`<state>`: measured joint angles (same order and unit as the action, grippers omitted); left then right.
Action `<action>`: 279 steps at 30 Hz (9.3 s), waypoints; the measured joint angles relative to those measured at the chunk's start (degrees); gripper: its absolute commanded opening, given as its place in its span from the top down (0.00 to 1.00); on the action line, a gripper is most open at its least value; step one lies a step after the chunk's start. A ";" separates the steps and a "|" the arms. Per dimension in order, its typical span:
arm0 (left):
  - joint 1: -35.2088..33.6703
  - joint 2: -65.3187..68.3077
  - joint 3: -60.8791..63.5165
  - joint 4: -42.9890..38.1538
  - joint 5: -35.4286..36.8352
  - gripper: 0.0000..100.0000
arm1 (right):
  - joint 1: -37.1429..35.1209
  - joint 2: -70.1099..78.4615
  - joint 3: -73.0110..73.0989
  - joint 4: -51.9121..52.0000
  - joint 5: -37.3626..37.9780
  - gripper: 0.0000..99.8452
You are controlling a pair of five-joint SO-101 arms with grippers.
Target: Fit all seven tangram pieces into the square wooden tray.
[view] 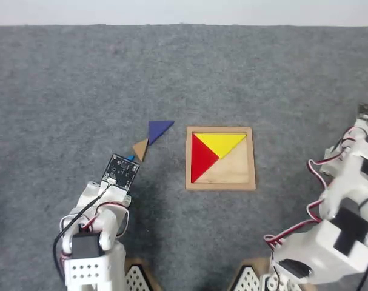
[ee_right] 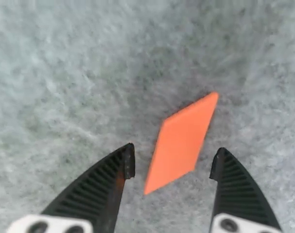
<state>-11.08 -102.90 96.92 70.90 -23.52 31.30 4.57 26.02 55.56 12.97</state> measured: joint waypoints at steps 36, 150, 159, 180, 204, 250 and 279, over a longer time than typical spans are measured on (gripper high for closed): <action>0.00 0.00 0.00 0.00 0.00 0.89 | -12.13 6.51 -0.26 -3.43 19.69 0.97; 0.00 0.00 0.00 0.26 0.00 0.89 | -44.40 -2.64 5.71 -1.58 -9.58 0.81; 0.00 0.00 0.00 0.26 0.00 0.89 | -42.11 1.58 0.79 -1.58 -9.23 0.81; 0.00 0.00 0.00 0.26 0.00 0.89 | -45.54 -7.21 6.07 -1.41 -9.23 0.81; 0.00 0.00 0.00 0.26 0.00 0.89 | -40.70 5.71 -4.13 -2.55 -9.32 0.81; 0.00 0.00 0.00 0.26 0.00 0.89 | -40.70 4.66 -2.29 -3.96 -9.05 0.81; -1.58 7.82 -22.07 3.87 -5.80 0.89 | -20.40 -38.86 33.23 -0.35 0.79 0.97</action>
<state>-12.66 -95.08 74.86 74.77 -29.32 10.90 -34.29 59.25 55.21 13.76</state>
